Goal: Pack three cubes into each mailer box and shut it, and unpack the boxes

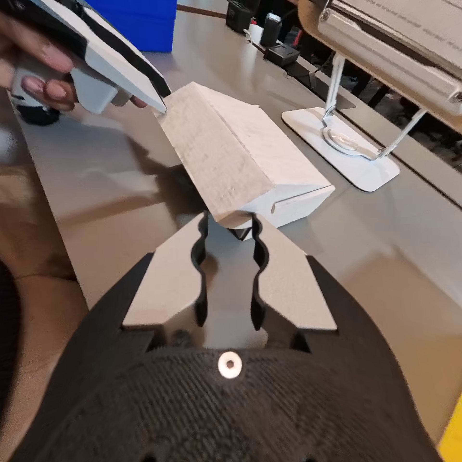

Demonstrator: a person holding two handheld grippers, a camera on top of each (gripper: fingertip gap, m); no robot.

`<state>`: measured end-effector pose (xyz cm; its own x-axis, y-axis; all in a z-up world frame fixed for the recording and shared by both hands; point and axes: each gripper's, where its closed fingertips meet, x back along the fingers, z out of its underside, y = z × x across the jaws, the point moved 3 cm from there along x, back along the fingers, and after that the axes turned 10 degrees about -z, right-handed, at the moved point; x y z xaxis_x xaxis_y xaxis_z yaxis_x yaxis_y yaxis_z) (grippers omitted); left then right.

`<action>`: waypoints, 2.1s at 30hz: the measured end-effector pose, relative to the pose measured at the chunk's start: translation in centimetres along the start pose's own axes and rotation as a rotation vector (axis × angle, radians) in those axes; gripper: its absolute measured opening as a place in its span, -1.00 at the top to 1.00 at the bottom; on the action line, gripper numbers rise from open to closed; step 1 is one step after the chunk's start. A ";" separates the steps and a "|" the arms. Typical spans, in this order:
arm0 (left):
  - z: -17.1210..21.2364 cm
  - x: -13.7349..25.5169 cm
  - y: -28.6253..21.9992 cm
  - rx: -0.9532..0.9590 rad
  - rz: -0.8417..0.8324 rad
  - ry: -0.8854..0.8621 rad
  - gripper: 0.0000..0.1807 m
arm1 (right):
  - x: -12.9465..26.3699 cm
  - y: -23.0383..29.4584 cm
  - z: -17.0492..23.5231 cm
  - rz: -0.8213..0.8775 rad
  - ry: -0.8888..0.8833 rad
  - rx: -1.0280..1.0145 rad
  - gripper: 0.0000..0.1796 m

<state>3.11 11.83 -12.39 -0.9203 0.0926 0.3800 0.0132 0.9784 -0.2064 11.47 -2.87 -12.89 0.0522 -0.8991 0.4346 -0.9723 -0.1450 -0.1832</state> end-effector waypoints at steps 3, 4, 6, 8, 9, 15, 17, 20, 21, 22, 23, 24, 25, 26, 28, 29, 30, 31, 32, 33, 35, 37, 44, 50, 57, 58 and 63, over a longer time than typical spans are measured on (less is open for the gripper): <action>0.0 0.0 -0.1 -0.016 -0.006 -0.004 0.71 | 0.3 0.0 -0.3 0.021 0.003 0.049 0.70; -0.1 0.1 -0.2 -0.018 -0.004 -0.009 0.71 | 0.4 0.0 -0.4 0.014 -0.002 0.044 0.71; -0.2 0.2 -0.2 -0.020 0.003 -0.019 0.70 | 0.6 0.0 -0.6 -0.005 -0.014 0.018 0.72; -0.3 0.3 -0.3 -0.026 0.006 -0.030 0.70 | 0.8 0.0 -0.9 -0.032 -0.029 -0.021 0.74; -0.3 0.3 -0.3 -0.033 0.004 -0.033 0.70 | 0.9 0.0 -0.9 -0.047 -0.037 -0.045 0.75; -0.8 0.7 -0.5 -0.073 -0.004 -0.081 0.71 | 1.5 -0.2 -1.9 -0.136 -0.135 -0.216 0.77; -1.1 0.9 -0.6 -0.073 0.005 -0.109 0.71 | 1.8 -0.2 -2.4 -0.172 -0.188 -0.281 0.78; -1.3 1.0 -0.7 -0.077 0.007 -0.122 0.70 | 1.8 -0.3 -2.1 -0.182 -0.180 -0.302 0.79; -1.2 0.9 -0.7 -0.085 0.003 -0.117 0.71 | 1.6 -0.2 -1.6 -0.168 -0.145 -0.278 0.80; -1.0 0.8 -0.8 -0.099 -0.001 -0.107 0.72 | 1.4 -0.2 -1.2 -0.150 -0.110 -0.248 0.81; -0.9 0.7 -0.8 -0.117 -0.011 -0.100 0.72 | 1.3 -0.2 -1.1 -0.134 -0.099 -0.221 0.81; -0.8 0.7 -0.8 -0.131 -0.022 -0.100 0.72 | 1.3 -0.2 -1.1 -0.120 -0.098 -0.205 0.81; -0.8 0.7 -0.8 -0.137 -0.026 -0.101 0.72 | 1.2 -0.1 -1.1 -0.116 -0.095 -0.198 0.81; -0.8 0.7 -0.8 -0.136 -0.025 -0.100 0.72 | 1.3 -0.1 -1.1 -0.117 -0.096 -0.198 0.81; -0.8 0.7 -0.8 -0.130 -0.019 -0.098 0.72 | 1.3 -0.1 -1.1 -0.124 -0.100 -0.209 0.81; -0.8 0.7 -0.8 -0.126 -0.017 -0.097 0.72 | 1.3 -0.1 -1.1 -0.128 -0.102 -0.214 0.81; -0.8 0.7 -0.7 -0.124 -0.015 -0.096 0.72 | 1.3 -0.1 -1.1 -0.129 -0.102 -0.215 0.81; -0.8 0.7 -0.8 -0.124 -0.014 -0.096 0.72 | 1.3 -0.1 -1.1 -0.127 -0.100 -0.211 0.81; -0.8 0.7 -0.8 -0.125 -0.016 -0.096 0.72 | 1.3 -0.1 -1.1 -0.124 -0.098 -0.205 0.81; -0.8 0.7 -0.8 -0.127 -0.017 -0.097 0.72 | 1.3 -0.1 -1.1 -0.121 -0.096 -0.201 0.81; -0.8 0.7 -0.8 -0.134 -0.019 -0.099 0.72 | 1.3 -0.2 -1.2 -0.124 -0.099 -0.205 0.82; -0.8 0.7 -0.8 -0.153 -0.023 -0.099 0.71 | 1.4 -0.2 -1.2 -0.131 -0.104 -0.218 0.82; 0.4 1.1 -1.2 -0.404 -0.021 -0.062 0.58 | 1.8 -0.6 -1.4 -0.115 -0.128 -0.221 0.93; 0.4 0.0 0.5 -0.569 -0.280 -0.053 0.57 | 1.5 -1.0 -0.7 -0.011 -0.074 -0.090 0.75; 0.7 -1.2 -0.4 -0.694 -0.346 -0.054 0.65 | 0.0 -0.8 -0.6 0.170 0.032 0.161 0.56; 0.8 -1.4 -0.4 -0.707 -0.360 -0.050 0.63 | -0.2 -0.9 -0.6 0.194 0.042 0.174 0.58; 0.5 -1.2 -0.5 -0.705 -0.379 -0.079 0.73 | 0.2 -1.1 -1.0 0.243 0.056 0.227 0.69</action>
<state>3.99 11.19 -13.17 -0.9362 -0.2568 0.2401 -0.0858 0.8293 0.5522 12.35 -2.47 -11.76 -0.1939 -0.8953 0.4010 -0.8787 -0.0232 -0.4768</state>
